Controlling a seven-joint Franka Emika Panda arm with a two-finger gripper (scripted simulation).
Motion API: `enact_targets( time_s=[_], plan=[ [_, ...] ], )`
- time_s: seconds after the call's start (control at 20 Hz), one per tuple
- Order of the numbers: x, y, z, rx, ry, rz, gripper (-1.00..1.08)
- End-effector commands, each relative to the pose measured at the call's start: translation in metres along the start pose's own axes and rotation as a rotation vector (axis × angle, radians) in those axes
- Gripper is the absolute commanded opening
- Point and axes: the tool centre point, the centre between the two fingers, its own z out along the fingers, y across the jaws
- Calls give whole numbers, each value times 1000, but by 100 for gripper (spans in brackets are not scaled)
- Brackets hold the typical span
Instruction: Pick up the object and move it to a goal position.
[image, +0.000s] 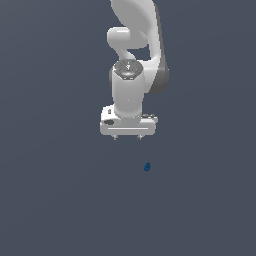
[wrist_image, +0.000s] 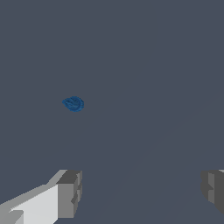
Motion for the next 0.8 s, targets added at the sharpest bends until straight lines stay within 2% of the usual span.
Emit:
enact_targets(
  time_s=[0.0,0.4,0.75],
  plan=[
    [0,0,0,0,0,0,100],
    [8,-25,-2,26,20,-31,100],
    [8,-26,-2,26,20,-35,100]
  ],
)
